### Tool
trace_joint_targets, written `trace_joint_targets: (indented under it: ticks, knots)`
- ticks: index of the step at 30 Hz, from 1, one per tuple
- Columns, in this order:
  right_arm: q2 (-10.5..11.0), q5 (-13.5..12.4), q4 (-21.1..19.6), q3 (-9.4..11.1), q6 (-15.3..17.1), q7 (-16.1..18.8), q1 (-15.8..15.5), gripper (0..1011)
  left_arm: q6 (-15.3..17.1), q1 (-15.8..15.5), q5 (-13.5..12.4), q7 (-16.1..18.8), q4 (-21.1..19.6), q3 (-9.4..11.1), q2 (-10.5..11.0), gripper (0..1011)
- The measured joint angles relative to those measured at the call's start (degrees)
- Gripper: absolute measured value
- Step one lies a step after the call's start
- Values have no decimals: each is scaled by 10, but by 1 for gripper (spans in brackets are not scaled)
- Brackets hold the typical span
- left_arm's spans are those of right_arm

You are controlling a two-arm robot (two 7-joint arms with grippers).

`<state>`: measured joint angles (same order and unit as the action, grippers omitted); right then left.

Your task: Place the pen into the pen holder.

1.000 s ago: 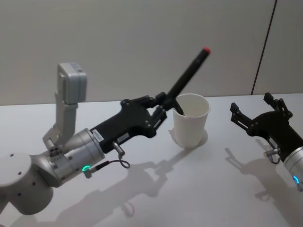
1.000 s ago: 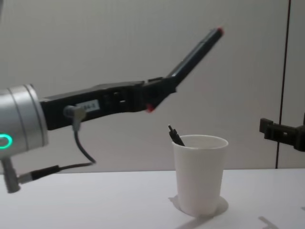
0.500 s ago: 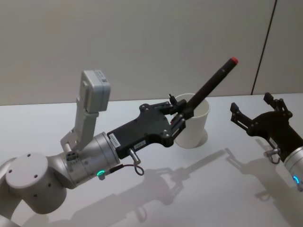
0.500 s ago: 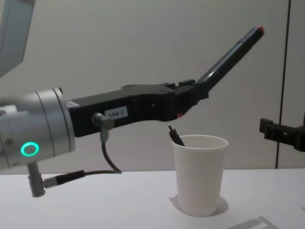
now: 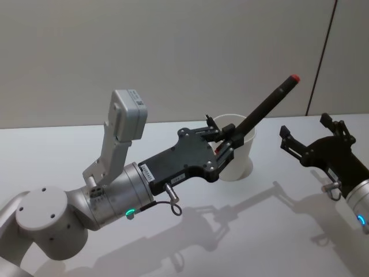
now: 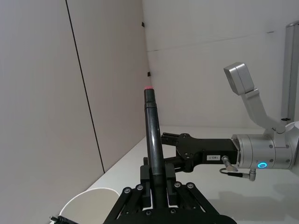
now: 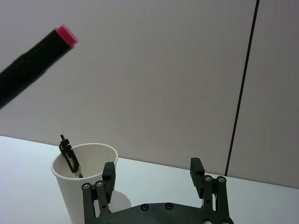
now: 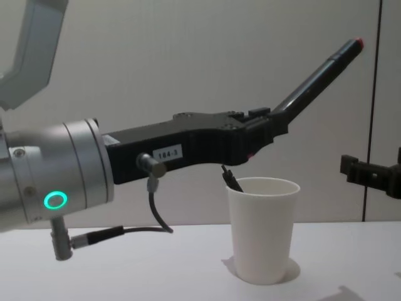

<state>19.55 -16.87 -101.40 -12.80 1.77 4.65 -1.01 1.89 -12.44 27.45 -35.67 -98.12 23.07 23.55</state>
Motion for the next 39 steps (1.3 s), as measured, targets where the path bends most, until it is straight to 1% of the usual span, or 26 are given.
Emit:
trace_joint_targets:
  ticks: [5,9,10,15,17,19,20,23,24,26,27,29,30,31,33,34,36,37,39]
  knots:
    - [6,-14,-7,3,-3,16,-6,1001,-1,-1,-4,0,1,1,-1,181]
    - [17,-40,-19,9,-6,38,-15,1001,-2,-1,-6,-1,1,2,-2,181]
    - [21,-51,-23,11,-7,46,-19,1001,-2,-1,-6,-1,1,2,-2,180]
    - [32,-84,-36,18,-7,66,-29,1001,-2,-2,-8,-1,2,3,-3,181]
    - [41,-113,-46,24,-5,81,-38,1001,-2,-2,-8,-1,2,3,-3,182]
    - [46,-130,-51,27,-3,90,-42,1001,-3,-2,-9,-1,2,3,-3,181]
    - [50,-146,-55,30,0,98,-46,1001,-3,-2,-9,-1,2,3,-3,181]
    - [57,-173,-63,34,4,111,-52,1001,-3,-2,-9,-1,2,3,-3,180]
    - [61,-190,-67,37,7,119,-56,1001,-3,-2,-9,-1,2,3,-3,181]
    - [65,-207,-71,40,10,126,-59,1001,-3,-2,-9,-1,2,3,-3,181]
    - [70,-227,-76,44,14,135,-63,1002,-3,-2,-10,-1,2,4,-3,180]
    - [74,-240,-79,46,17,141,-66,1001,-3,-2,-10,-1,2,4,-3,181]
    - [75,-252,-81,48,20,145,-67,1001,-3,-2,-10,-1,2,4,-4,181]
    - [79,-268,-84,51,23,152,-70,1001,-3,-2,-10,-1,2,4,-4,181]
    - [83,-287,-87,53,27,159,-73,1001,-3,-2,-10,-1,2,4,-4,181]
    - [85,-304,-90,56,30,165,-74,1001,-3,-2,-10,-1,2,4,-4,181]
    - [87,-320,-92,57,33,170,-76,1001,-3,-2,-10,-1,2,4,-4,180]
    - [89,-338,-95,60,36,176,-77,1001,-3,-2,-10,-1,2,4,-4,182]
    - [90,-356,-97,61,40,180,-78,1001,-3,-2,-10,-1,2,4,-4,181]
